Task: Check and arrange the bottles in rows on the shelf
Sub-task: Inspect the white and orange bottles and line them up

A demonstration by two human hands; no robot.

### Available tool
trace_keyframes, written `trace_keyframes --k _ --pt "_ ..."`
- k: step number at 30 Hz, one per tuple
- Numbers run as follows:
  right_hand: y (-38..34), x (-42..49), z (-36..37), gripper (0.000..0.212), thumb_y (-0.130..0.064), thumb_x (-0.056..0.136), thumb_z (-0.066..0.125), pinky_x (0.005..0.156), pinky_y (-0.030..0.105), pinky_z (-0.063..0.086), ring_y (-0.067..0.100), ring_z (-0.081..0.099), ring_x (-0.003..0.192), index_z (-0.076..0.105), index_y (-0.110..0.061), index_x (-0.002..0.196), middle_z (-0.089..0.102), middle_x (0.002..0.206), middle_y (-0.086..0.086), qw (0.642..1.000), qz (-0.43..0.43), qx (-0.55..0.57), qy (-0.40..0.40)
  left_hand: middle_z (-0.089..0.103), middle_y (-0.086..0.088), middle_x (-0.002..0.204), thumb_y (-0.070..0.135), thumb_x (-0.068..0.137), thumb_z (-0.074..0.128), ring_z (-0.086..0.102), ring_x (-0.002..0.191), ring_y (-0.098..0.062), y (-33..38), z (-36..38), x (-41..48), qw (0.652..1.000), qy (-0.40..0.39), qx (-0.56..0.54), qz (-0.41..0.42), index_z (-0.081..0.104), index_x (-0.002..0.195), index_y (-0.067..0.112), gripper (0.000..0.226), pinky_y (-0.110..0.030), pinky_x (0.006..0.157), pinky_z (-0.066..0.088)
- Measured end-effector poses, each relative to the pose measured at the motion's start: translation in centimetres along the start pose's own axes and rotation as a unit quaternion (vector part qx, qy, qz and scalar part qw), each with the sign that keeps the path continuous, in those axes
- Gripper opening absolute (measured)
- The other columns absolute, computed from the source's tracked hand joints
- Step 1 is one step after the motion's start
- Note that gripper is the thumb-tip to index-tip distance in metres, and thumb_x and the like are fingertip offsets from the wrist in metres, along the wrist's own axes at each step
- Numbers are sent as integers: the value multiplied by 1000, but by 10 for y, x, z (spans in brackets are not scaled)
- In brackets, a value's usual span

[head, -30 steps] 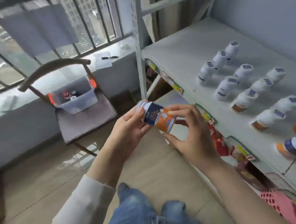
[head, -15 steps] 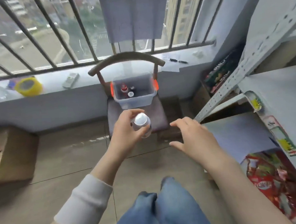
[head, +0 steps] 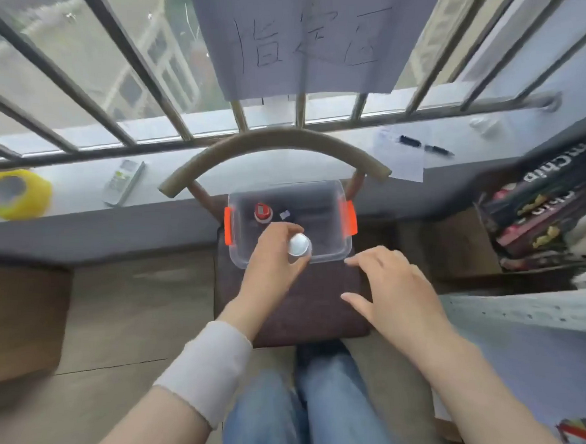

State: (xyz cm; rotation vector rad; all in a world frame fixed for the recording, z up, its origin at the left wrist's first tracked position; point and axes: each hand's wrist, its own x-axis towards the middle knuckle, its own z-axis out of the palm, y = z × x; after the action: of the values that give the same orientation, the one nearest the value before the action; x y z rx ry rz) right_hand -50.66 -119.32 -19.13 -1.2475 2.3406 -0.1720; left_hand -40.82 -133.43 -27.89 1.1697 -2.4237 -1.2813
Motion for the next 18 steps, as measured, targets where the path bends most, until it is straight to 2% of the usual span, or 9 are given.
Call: trace_keyframes --k 3,8,10,12,14,18 --pt "15 60 11 48 -35 82 66 91 33 39 22 48 115 52 -20 125 52 126 -1 1000 -10 -4 -4 58 7 107 25 81 66 51 112 -9 -31 36 59 996 -54 66 6 57 102 21 23 -31 94 45" --pt "40 145 54 48 -36 87 59 98 32 36 20 39 124 43 -21 130 43 135 0 998 -22 -30 -52 54 -3 115 19 82 66 50 108 -22 -76 89 120 974 -122 187 23 53 110 12 31 -46 79 49" --pt "49 163 70 47 -37 87 59 97 31 37 19 40 123 43 -21 129 44 133 1 997 -16 -40 -58 59 -7 99 19 69 78 58 92 -25 -92 107 133 958 -137 242 64 58 97 9 36 -37 62 52" --pt "57 174 82 47 -35 86 61 96 31 38 20 42 123 45 -20 127 46 132 2 998 -4 -38 -58 60 -6 76 17 43 89 61 68 -23 -103 121 141 931 -176 306 94 61 77 8 45 -23 45 44" --pt "66 178 91 47 -32 83 65 93 34 40 24 45 120 50 -17 125 50 130 5 998 8 -34 -49 59 -8 68 11 31 89 59 59 -24 -111 133 148 912 -174 348 126 60 69 7 48 -23 41 44" --pt "80 177 102 47 -27 73 76 81 39 47 30 56 106 59 -12 115 59 116 10 998 30 -29 -44 58 -11 66 3 33 88 57 58 -27 -118 146 156 892 -197 380 146 59 68 5 46 -28 41 48"
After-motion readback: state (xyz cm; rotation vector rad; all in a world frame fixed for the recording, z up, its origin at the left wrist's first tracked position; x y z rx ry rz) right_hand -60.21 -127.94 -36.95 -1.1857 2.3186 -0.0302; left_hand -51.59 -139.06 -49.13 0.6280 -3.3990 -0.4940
